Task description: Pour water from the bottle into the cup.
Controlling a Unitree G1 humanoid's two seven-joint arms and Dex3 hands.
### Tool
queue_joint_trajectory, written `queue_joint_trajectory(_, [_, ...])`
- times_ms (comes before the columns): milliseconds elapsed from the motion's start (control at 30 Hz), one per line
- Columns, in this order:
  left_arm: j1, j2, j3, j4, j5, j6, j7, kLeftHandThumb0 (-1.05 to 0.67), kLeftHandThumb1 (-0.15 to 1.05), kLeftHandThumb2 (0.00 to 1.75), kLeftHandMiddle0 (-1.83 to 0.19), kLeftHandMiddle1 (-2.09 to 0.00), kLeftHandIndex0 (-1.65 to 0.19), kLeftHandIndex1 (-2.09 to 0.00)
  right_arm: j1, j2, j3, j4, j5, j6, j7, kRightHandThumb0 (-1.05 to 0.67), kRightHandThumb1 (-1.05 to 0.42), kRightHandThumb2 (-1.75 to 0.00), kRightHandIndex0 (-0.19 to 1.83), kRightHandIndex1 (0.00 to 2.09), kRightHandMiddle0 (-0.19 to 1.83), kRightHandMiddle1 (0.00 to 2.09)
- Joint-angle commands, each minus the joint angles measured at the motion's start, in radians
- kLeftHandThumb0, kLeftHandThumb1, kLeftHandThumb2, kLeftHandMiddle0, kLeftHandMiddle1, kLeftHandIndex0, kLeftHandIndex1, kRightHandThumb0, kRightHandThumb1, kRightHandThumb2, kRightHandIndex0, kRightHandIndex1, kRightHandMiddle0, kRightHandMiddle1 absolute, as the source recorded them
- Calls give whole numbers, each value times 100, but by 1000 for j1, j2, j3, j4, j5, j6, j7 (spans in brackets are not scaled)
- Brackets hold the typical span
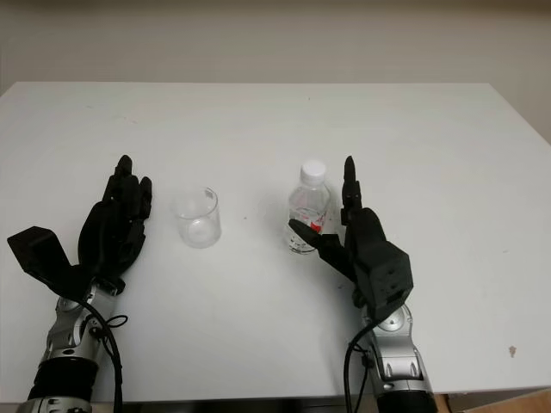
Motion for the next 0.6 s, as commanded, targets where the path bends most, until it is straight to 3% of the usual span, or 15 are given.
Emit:
queue_joint_trajectory(0, [-1, 5, 3, 0, -2, -3, -5, -72, 105, 42, 15, -5, 18, -5, 0, -1, -7, 2, 10, -13, 5, -102, -95, -5, -19, 0, -19, 0])
queue_joint_trajectory(567, [-7, 7, -2, 3, 10, -6, 2, -71, 105, 44, 16, -5, 18, -5, -11, 16, 10, 27, 37, -39, 60, -99, -93, -5, -19, 0, -19, 0])
